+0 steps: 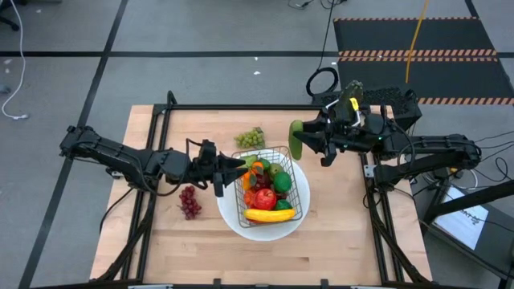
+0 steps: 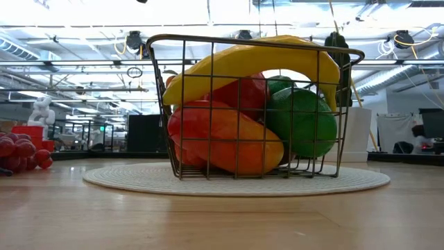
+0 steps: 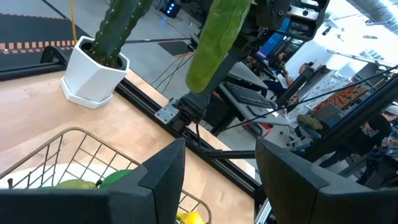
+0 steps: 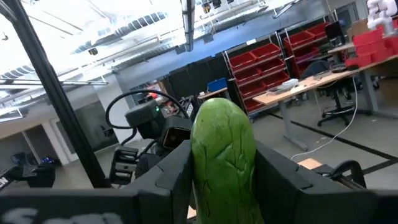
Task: Build produce basket
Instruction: Put the green cucumber into the black wire basket
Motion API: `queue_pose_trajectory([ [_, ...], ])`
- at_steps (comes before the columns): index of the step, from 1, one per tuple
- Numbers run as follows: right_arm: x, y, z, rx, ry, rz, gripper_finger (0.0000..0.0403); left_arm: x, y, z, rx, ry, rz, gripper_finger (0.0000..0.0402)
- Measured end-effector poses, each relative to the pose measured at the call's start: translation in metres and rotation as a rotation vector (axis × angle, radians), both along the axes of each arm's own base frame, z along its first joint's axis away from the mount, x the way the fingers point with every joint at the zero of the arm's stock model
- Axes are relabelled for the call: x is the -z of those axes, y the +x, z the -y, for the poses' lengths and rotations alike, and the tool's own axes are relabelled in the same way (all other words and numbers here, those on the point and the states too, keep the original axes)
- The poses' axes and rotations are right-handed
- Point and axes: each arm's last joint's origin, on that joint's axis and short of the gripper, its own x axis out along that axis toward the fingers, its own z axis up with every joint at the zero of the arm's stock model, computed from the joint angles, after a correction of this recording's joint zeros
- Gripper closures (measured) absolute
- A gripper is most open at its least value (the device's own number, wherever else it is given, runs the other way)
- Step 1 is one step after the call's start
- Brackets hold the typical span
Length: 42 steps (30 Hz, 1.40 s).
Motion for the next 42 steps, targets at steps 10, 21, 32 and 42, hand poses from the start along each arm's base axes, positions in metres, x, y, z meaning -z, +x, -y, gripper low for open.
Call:
queue_pose_trajectory([
  [10,0.004,0.003,0.0,-0.049,0.266,0.003,0.027,0.0,0.0,0.0,0.005,0.066,-0.01,0.0206],
  [21,0.033,0.038,-0.001,-0.085,0.618,-0.091,0.027,0.0,0.0,0.0,0.005,0.112,-0.017,0.0206],
  [32,0.092,0.079,-0.005,-0.146,0.736,-0.418,0.027,0.0,-0.001,0.002,0.011,0.093,-0.014,0.0206],
  [42,0.135,0.103,-0.007,-0.189,0.809,-0.603,0.027,0.0,-0.003,0.012,0.049,0.077,-0.01,0.0206],
])
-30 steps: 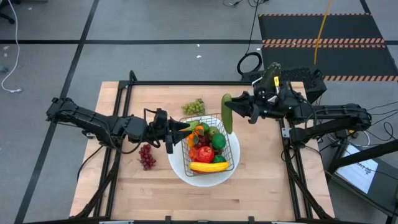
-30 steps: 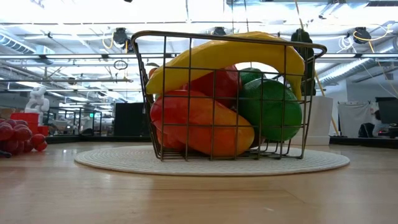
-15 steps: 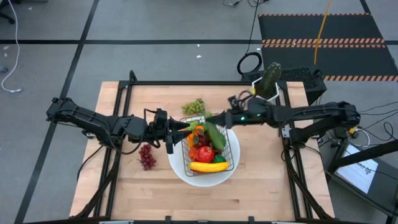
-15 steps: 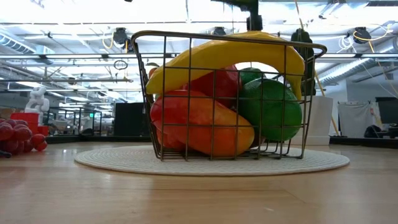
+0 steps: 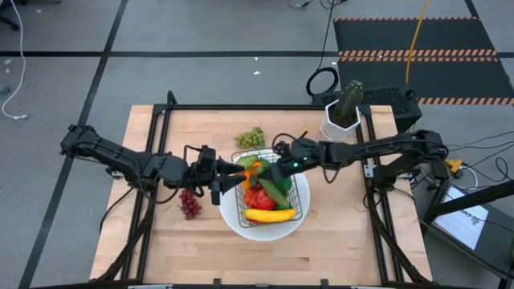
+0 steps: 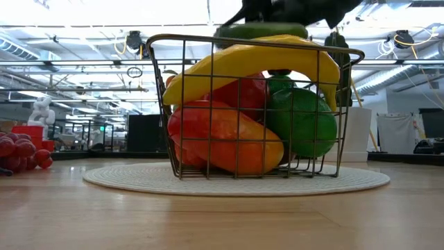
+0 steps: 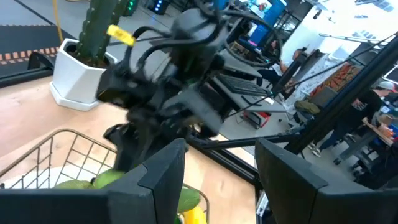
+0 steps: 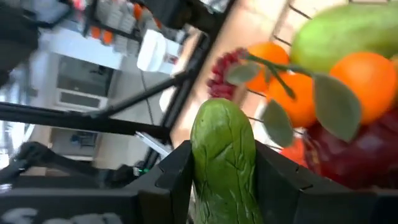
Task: Build produce basket
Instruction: Put the green cucumber into the black wire basket
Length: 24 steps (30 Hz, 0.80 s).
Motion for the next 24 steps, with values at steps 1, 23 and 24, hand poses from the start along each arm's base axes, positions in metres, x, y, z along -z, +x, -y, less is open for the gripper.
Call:
queue_pose_trajectory([
  [1,0.005,0.002,0.0,-0.009,0.003,-0.018,0.027,0.0,0.0,0.001,0.002,0.0,0.0,0.0206],
  [23,0.014,0.005,0.001,0.011,-0.061,-0.05,0.0176,0.032,-0.011,0.004,-0.051,-0.173,-0.301,0.0206],
  [24,0.012,0.004,0.001,0.009,-0.067,-0.049,0.0167,0.036,-0.014,0.004,-0.064,-0.193,-0.337,0.0206],
])
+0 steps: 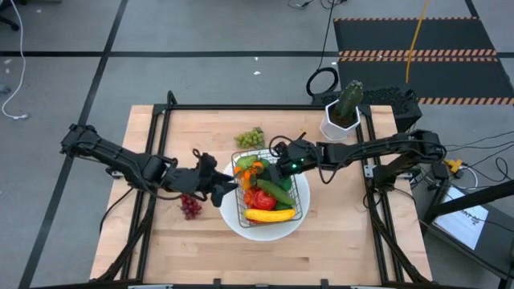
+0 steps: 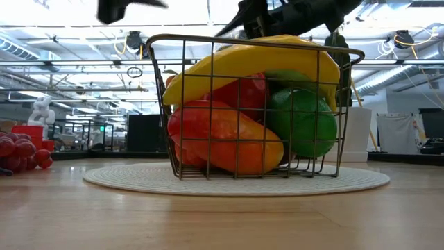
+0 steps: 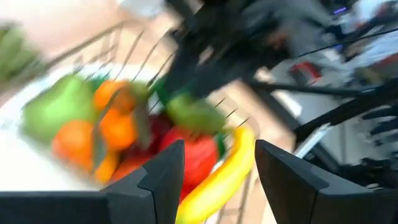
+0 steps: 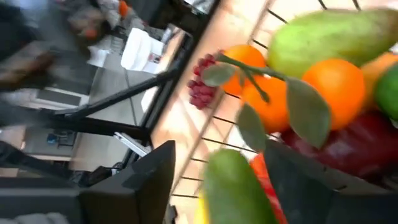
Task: Build produce basket
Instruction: Put the green cucumber into the black wire basket, then put the red grapes into the black wire basket
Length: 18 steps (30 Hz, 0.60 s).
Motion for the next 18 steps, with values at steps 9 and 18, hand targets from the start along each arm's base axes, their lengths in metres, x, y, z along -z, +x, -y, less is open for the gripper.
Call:
queue_pose_trajectory([
  [9,-0.037,-0.022,0.016,0.05,-0.135,0.121,0.012,0.028,-0.028,0.01,-0.104,-0.255,-0.347,0.0206],
  [18,-0.057,-0.05,0.045,0.036,-0.296,0.119,0.0128,0.048,-0.043,0.034,-0.299,-0.509,-0.546,0.0206],
])
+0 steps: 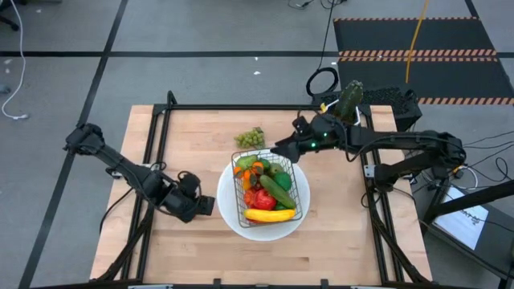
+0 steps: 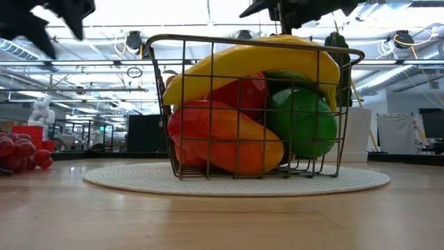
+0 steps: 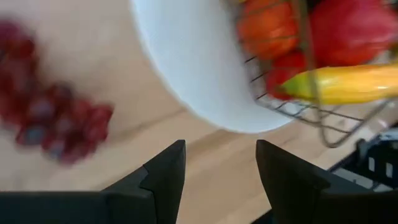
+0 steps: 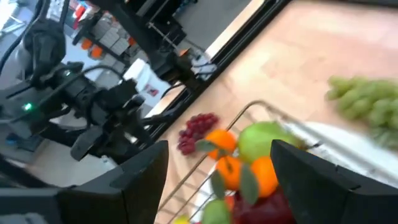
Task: Build produce basket
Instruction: Put the red grapes into the black wire basket
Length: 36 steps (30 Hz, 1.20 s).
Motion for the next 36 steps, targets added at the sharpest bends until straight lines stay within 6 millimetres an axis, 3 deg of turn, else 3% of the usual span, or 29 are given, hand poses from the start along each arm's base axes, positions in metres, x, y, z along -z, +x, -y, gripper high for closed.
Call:
queue_pose_trajectory([
  [15,-0.002,-0.014,0.038,-0.097,-0.015,0.024,0.0129,0.048,0.023,0.026,-0.279,-0.196,-0.255,0.0206],
  [30,-0.003,-0.023,0.054,-0.282,0.007,0.069,0.0129,0.114,0.054,0.017,-0.396,-0.078,-0.443,0.0206],
  [36,-0.004,-0.024,0.053,-0.343,0.06,0.082,0.0129,0.122,0.057,0.013,-0.357,-0.068,-0.501,0.0206],
])
